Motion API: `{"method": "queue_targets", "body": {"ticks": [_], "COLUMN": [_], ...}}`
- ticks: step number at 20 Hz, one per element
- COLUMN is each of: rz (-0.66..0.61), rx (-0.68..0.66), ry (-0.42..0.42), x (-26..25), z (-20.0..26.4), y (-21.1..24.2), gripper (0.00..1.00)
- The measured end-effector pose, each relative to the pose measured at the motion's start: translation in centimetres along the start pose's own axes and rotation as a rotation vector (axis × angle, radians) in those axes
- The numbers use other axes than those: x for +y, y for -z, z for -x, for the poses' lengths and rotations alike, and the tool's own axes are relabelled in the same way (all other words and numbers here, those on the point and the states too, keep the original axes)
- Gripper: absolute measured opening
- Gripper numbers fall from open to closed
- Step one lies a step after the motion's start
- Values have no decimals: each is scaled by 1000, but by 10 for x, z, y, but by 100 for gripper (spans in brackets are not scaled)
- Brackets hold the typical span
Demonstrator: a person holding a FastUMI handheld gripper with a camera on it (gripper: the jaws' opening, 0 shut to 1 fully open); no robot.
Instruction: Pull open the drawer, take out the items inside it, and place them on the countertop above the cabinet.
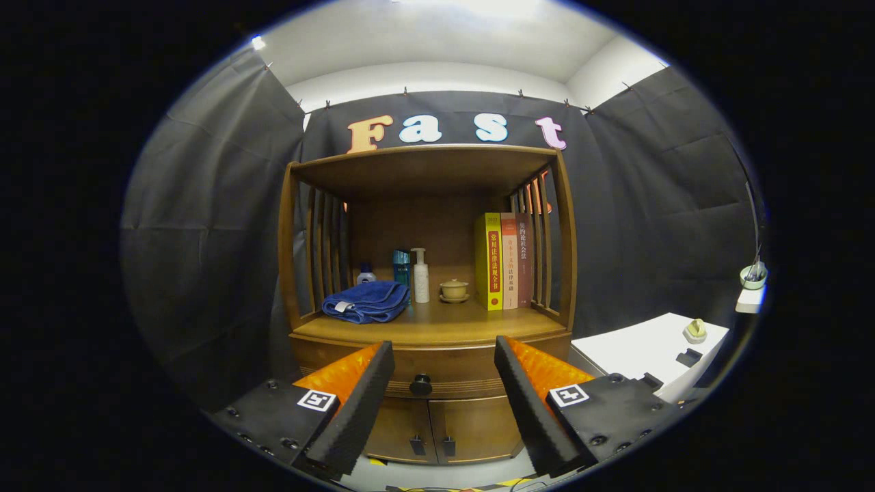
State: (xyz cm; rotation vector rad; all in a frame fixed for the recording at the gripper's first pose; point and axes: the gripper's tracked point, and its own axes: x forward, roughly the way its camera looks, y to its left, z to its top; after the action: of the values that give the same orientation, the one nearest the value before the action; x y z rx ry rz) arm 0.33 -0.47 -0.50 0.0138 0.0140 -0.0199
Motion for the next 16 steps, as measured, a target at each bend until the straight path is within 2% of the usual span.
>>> {"method": "queue_targets", "body": {"ticks": [16], "rz": [0], "rx": [16], "ry": [0], "x": [1], "z": [-2], "y": [4], "gripper": [98]}}
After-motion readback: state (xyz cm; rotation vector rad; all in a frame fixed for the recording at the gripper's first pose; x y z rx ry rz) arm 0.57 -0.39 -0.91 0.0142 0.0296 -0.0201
